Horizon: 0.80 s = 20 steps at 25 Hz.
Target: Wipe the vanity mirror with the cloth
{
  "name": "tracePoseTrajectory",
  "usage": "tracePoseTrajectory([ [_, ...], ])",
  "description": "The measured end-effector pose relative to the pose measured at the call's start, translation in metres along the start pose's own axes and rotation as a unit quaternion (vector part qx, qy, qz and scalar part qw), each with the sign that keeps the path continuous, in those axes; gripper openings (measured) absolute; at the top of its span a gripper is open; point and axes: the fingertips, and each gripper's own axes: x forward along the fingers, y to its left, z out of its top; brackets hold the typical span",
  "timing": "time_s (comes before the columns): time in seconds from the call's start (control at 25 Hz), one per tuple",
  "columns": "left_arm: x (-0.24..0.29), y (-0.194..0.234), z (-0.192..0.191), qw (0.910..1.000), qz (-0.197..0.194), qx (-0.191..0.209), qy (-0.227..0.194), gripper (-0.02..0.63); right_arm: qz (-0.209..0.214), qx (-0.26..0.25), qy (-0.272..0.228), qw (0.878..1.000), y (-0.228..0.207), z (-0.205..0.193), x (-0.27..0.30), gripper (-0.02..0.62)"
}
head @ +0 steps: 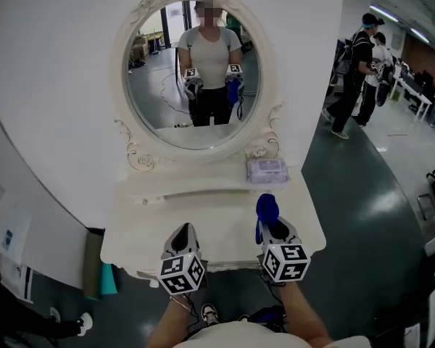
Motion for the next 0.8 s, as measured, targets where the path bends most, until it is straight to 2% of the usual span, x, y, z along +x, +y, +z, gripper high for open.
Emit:
tracePoseTrajectory([
  [0.32, 0.010, 0.003, 0.014, 0.9998, -0.019, 0.007, -0.009, 0.005, 0.001, -0.037, -0.005, 0.999, 0.017, 0.009, 0.007, 0.066],
  [0.8, 0.012, 0.013, 0.020, 0.9996, -0.026, -0.004, -0.014, 0.005, -0.001, -0.041, -0.002, 0.999, 0.027, 0.009, 0.010, 0.066],
])
